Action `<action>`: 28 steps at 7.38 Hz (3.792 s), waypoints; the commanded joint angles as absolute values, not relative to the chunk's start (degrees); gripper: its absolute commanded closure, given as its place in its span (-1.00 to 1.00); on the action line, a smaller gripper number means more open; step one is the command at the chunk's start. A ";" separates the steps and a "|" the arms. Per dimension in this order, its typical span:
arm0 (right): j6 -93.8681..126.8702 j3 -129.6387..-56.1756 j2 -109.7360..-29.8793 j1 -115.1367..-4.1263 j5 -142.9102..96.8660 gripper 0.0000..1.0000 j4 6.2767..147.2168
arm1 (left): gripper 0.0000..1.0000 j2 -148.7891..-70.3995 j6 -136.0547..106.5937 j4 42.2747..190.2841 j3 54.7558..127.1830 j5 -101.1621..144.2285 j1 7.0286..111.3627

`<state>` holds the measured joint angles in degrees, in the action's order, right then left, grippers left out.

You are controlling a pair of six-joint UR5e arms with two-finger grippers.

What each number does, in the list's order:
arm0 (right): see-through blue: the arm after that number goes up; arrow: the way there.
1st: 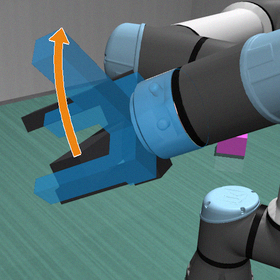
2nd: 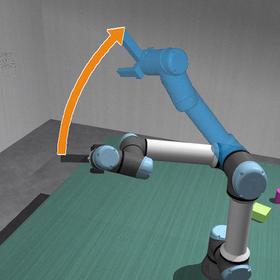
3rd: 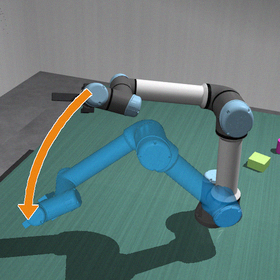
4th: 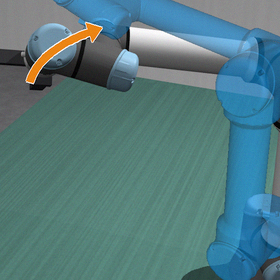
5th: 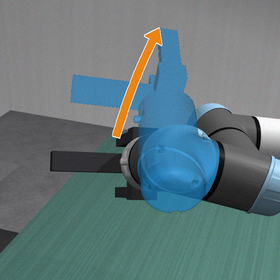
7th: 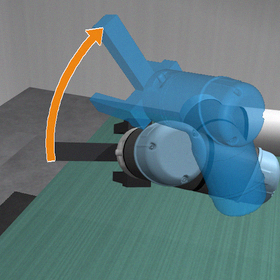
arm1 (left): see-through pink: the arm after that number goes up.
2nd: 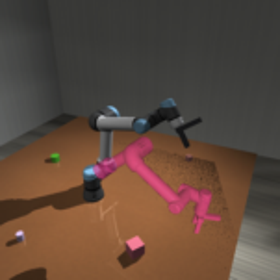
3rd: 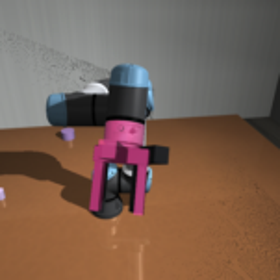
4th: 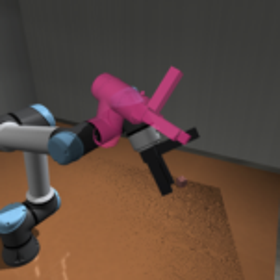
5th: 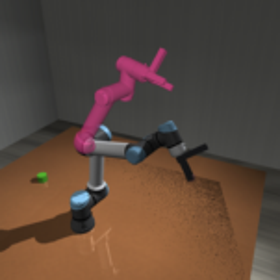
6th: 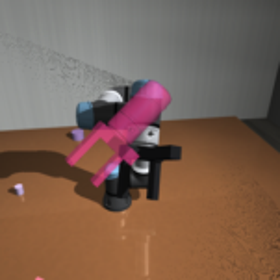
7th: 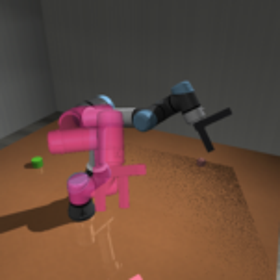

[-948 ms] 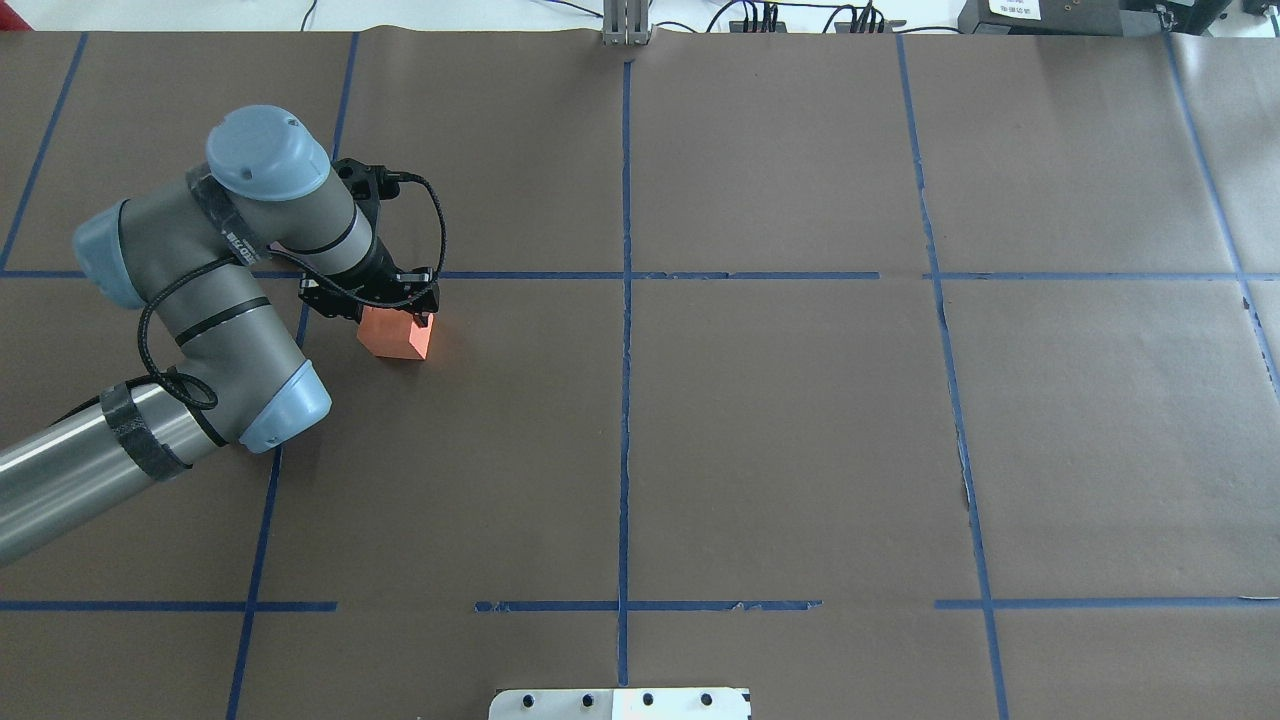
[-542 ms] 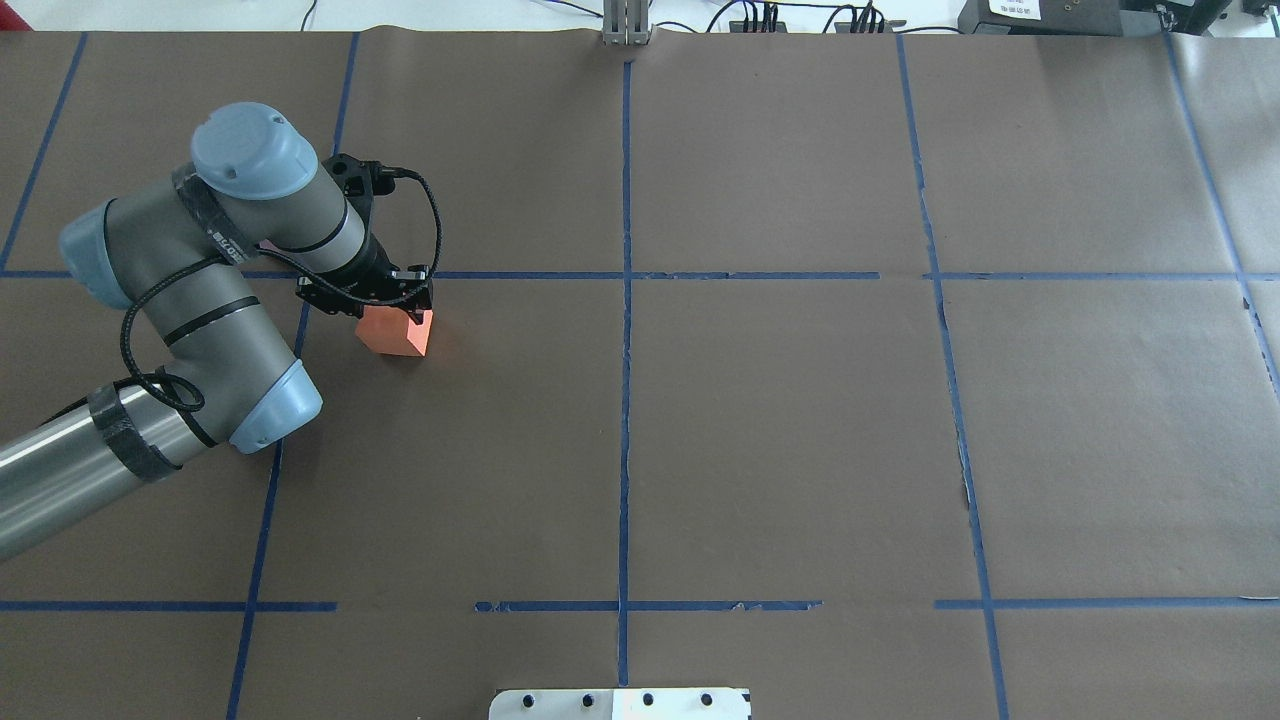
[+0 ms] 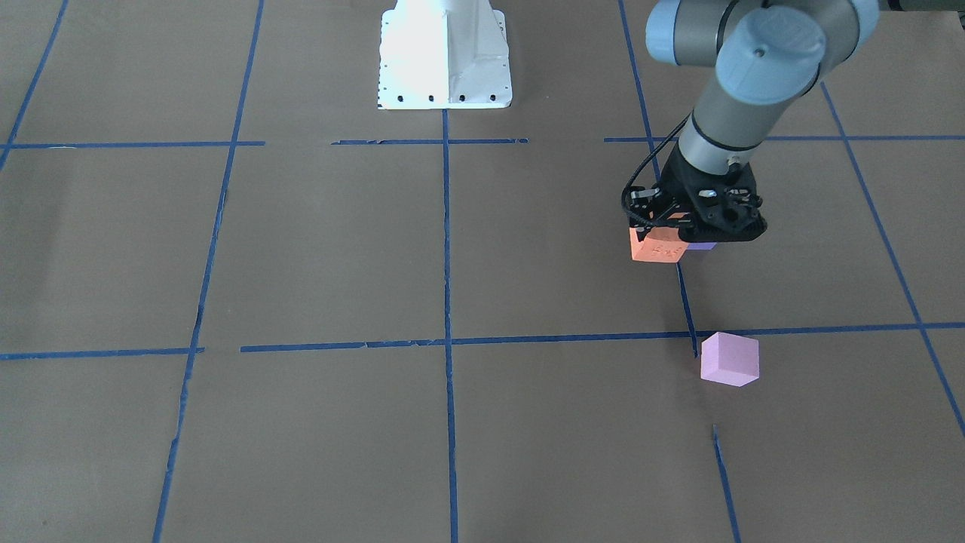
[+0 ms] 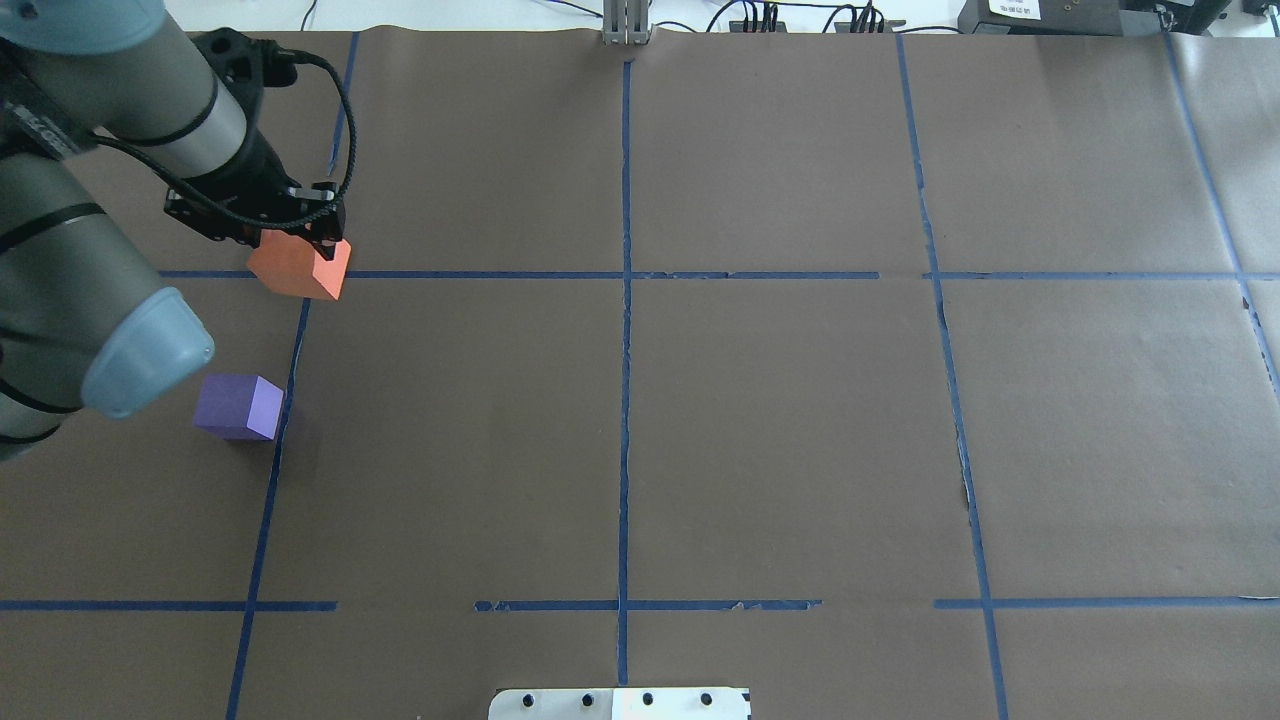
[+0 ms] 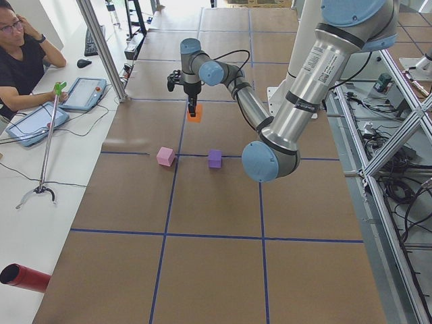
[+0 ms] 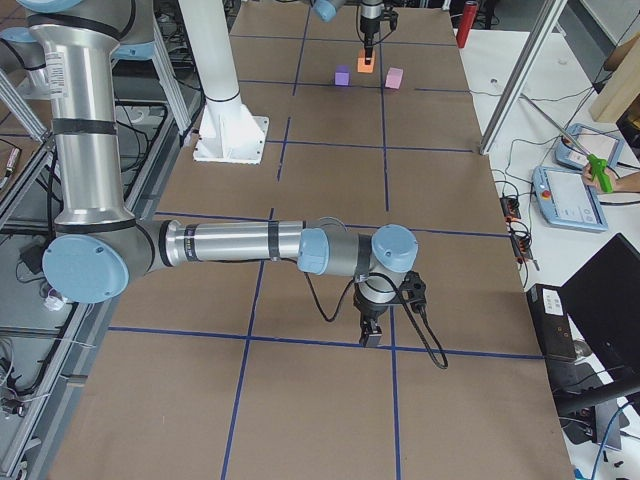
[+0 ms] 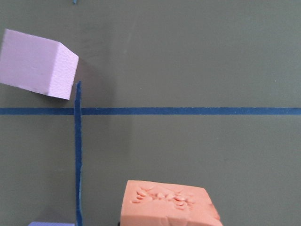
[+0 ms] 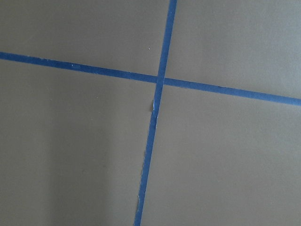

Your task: Arrange blocks in a line

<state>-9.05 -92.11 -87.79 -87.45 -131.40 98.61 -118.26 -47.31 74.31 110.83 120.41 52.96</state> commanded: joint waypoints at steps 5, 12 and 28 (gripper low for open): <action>-9.05 -92.11 -87.80 -87.45 -131.40 -1.00 98.61 | 1.00 -111.88 -30.27 84.76 94.79 129.26 64.52; -9.05 -92.11 -87.80 -87.45 -131.40 -1.00 98.61 | 1.00 -111.36 -40.78 101.14 85.62 128.85 55.37; -9.05 -92.11 -87.80 -87.45 -131.40 -1.00 98.61 | -1.00 -109.42 -26.90 82.96 100.00 129.11 66.92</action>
